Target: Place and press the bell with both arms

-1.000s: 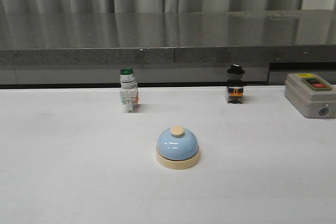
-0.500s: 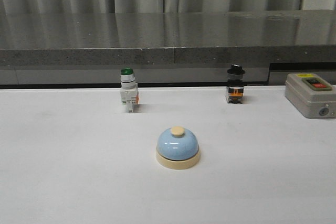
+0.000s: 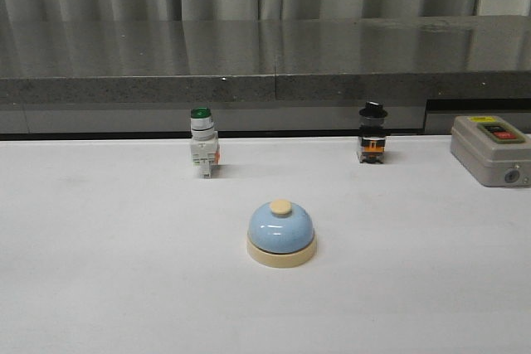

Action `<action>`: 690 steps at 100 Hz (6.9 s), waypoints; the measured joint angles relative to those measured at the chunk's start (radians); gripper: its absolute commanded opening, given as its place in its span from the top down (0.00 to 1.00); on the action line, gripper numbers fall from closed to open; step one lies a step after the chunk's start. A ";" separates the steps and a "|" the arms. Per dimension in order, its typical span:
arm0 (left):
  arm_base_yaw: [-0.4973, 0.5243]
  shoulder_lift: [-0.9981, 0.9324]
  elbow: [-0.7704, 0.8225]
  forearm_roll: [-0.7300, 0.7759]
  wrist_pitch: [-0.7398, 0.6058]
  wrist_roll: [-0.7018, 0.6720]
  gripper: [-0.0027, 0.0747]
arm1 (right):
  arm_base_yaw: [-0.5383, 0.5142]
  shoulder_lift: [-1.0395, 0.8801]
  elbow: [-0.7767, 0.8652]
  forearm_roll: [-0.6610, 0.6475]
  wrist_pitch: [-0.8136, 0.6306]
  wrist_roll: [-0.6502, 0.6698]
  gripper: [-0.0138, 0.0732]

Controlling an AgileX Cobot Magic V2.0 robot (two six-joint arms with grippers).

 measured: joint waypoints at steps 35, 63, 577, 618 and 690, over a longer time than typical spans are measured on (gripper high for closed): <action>0.032 -0.005 0.000 0.000 -0.094 0.000 0.99 | 0.000 0.000 0.000 0.000 0.000 0.000 0.92; 0.034 -0.005 0.000 0.000 -0.098 0.000 0.99 | 0.000 0.000 0.000 0.000 0.000 0.000 0.92; 0.034 -0.005 0.000 0.000 -0.100 0.000 0.99 | 0.331 1.463 -1.141 0.005 0.484 -0.033 0.92; 0.034 -0.005 0.000 0.000 -0.100 0.000 0.99 | 0.143 1.033 -0.830 0.000 0.399 -0.033 0.92; 0.034 -0.005 0.000 0.000 -0.100 0.000 0.99 | 0.085 0.449 -0.590 -0.007 0.396 -0.033 0.92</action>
